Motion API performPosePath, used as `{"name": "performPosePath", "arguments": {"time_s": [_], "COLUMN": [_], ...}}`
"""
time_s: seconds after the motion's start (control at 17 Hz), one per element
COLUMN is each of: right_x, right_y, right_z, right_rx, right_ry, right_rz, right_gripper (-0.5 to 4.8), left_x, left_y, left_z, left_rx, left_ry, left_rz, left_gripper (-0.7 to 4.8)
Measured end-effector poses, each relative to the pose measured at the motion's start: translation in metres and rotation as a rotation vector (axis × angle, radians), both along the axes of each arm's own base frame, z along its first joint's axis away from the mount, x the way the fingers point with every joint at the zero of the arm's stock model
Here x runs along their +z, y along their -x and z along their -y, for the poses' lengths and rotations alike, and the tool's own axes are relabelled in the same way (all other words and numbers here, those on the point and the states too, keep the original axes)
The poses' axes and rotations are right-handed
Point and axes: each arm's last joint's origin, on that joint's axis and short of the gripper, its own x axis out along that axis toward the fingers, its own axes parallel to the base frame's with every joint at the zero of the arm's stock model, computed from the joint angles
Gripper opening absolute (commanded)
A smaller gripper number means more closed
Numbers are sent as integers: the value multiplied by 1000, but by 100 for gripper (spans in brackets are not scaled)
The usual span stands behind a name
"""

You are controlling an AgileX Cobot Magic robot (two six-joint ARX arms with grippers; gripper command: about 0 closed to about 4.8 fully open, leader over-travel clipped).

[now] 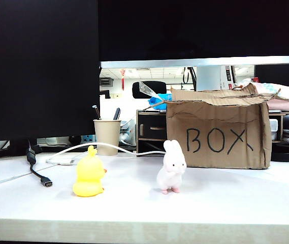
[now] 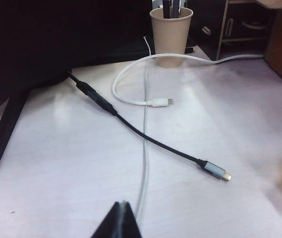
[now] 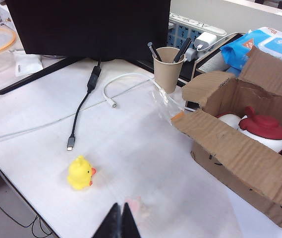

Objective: Put the doll that is least similar in size compared to the others into the paper box.

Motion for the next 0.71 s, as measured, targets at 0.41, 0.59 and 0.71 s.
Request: {"name": "performPosePath", "arguments": {"time_s": [0.41, 0.59, 0.71], "right_x": [0, 9, 14], "right_y": [-3, -11, -11], "right_z": [4, 38, 62], "right_rx": [-22, -83, -235], "right_ry": [-9, -120, -170], "right_rz": [-1, 6, 60], "right_gripper": [-5, -5, -5], "left_x": [0, 0, 0], "left_y": [0, 0, 0], "left_z": [0, 0, 0], "left_rx": [0, 0, 0], "left_ry": [0, 0, 1], "left_rz": [2, 3, 5], "left_gripper": [-5, -5, -5]}}
